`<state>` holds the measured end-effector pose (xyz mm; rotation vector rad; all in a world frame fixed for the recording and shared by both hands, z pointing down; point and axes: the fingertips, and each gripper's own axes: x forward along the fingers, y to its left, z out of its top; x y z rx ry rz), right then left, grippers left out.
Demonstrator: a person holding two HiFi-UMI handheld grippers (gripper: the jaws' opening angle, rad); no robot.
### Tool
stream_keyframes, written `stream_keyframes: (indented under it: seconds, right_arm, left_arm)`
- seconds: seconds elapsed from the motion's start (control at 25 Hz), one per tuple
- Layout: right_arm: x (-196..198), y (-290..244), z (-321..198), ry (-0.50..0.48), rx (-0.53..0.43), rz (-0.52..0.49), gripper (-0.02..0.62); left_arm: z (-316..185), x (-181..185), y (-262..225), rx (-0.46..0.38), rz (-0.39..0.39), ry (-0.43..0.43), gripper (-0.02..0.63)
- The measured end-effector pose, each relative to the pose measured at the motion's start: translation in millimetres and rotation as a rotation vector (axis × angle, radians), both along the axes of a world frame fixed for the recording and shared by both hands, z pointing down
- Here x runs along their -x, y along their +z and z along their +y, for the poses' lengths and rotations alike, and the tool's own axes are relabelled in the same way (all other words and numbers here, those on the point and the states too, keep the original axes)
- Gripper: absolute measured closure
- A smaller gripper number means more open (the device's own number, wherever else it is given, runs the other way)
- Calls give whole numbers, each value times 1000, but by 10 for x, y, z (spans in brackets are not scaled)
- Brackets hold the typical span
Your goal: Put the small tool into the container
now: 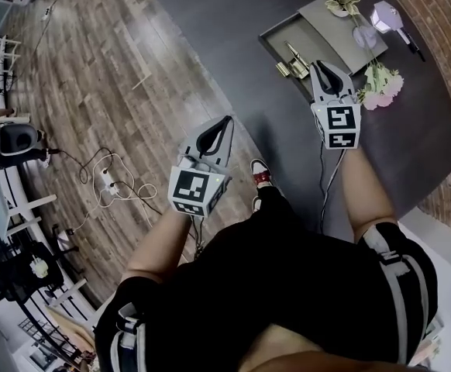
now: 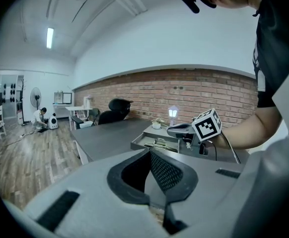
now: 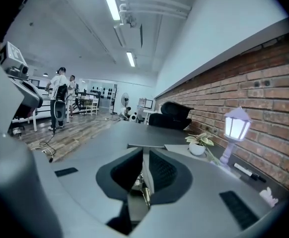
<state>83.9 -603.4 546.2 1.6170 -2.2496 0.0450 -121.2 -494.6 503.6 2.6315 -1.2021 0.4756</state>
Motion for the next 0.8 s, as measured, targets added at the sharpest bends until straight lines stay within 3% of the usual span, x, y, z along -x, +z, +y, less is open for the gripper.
stream_keyframes:
  seconds: [0.52,0.8]
  right_arm:
    - [120,-873,885,-21,-122,-99,597]
    - [245,-1378,1517,-52,-197,-118,597]
  left_arm:
    - [673,126,-522,-106,32,-11,597]
    - [1075,379,-955,-211,64,-62,597]
